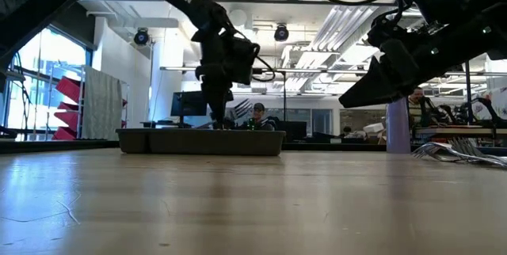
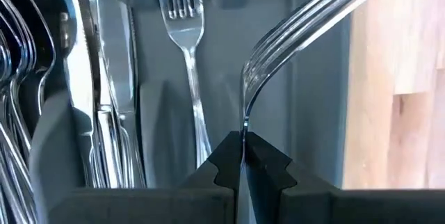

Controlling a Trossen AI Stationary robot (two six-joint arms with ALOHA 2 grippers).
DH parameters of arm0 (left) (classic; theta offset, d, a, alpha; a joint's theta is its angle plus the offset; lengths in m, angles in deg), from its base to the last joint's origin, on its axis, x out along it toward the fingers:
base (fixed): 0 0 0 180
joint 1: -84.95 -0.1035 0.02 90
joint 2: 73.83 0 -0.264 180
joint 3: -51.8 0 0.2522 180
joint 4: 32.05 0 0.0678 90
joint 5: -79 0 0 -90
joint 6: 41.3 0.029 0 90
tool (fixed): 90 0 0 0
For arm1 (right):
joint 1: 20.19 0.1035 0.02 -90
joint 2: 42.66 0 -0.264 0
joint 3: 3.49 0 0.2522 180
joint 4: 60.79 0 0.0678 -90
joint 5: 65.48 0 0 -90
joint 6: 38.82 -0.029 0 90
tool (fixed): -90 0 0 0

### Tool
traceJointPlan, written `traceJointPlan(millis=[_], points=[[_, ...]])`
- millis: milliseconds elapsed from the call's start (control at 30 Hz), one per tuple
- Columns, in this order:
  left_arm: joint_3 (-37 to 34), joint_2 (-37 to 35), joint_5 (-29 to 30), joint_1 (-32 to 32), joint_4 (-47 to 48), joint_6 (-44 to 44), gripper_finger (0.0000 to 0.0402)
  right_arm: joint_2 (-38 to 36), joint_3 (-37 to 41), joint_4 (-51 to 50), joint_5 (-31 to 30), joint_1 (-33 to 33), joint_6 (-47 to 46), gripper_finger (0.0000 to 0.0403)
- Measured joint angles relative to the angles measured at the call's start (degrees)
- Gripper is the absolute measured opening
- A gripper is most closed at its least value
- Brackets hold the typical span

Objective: Sort silverware
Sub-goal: Put the silver fork into the organizing bin

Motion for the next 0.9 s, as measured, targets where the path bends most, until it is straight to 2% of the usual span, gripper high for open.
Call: traceJointPlan(millis=[300,500,667,733,833,900], points=[[-0.02,4.01,0.36,0.11,-7.21,-0.6,0.0007,0.0,0.0,-0.01,0.1,0.0,-0.21,0.0216],[0.84,3.81,3.68,0.22,-7.15,-0.16,0.0066,0.0,0.0,-0.07,0.2,0.0,-0.19,0.0216],[5.48,3.42,11.12,0.63,-1.79,-8.73,0.0108,-0.24,0.0,-2.68,0.18,0.03,2.28,0.0216],[5.71,2.5,8.58,1.09,-0.41,-12.26,0.0113,-1.47,-0.12,-5.44,0.25,0.32,2.73,0.0216],[2.5,-0.09,-3.41,3.01,-2.07,-14.17,0.0113,-5.47,-2.8,-16.06,1.19,1.4,2.81,0.0216],[-1.99,-2.35,-8.31,5.15,-6.1,-15.3,0.0109,-8.58,-5.5,-25.92,3.13,2.06,2.29,0.0216]])
